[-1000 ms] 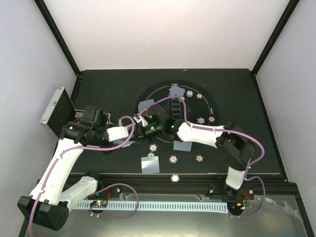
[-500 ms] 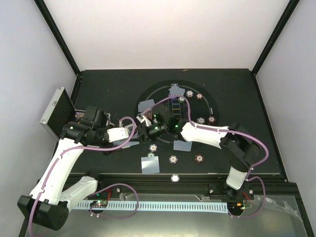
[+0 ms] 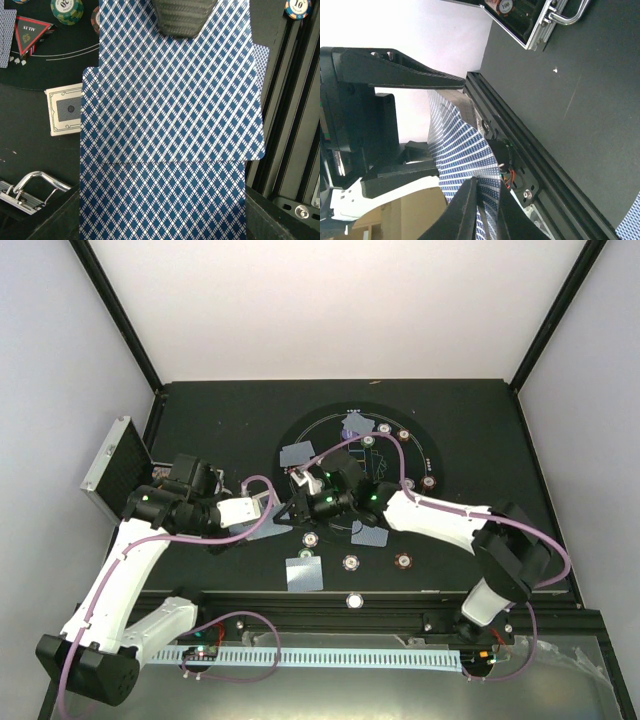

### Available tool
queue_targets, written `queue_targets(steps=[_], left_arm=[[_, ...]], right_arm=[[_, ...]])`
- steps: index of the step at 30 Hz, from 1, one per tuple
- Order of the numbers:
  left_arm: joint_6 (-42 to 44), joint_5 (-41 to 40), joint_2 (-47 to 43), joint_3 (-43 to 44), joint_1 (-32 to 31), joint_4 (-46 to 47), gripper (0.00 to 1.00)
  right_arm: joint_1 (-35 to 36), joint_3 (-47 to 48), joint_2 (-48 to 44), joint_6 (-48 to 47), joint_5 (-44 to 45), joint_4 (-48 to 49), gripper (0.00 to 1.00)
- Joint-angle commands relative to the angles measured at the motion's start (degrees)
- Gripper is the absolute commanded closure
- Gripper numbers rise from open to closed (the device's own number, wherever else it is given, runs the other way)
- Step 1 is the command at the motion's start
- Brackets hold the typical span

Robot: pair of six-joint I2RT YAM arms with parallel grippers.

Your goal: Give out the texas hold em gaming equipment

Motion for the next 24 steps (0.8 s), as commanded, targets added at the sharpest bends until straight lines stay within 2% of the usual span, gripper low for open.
queue_targets(steps=[1,13,18,21,24], left_arm=[[0.5,2.2,-0.3,2.1,0.0,1.4,0.98],[0.6,1.4,-0.4,2.0,0.0,1.4,0.98],[0.6,1.1,-0.6,1.9,0.0,1.5,0.98],[0.6,1.0,-0.8,2.0,0.0,1.5,0.98],[0.7,1.0,-0.8,2.0,0.0,1.4,0.98]], right_arm=[[-0.1,0.2,-2.1,-2.1,2.6,-6.0,0.92],[-2.6,2.6,-5.2,-8.8,2.7,-16.0,0.99],[-8.0,4.4,-9.3,-14.0,3.5,-24.3,0.99],[-13.3,7.8,-10.3,-20.0,8.7,-34.6,0.99],[-16.5,14.4,-8.5,-26.5,22.5,-47.4,0.99]])
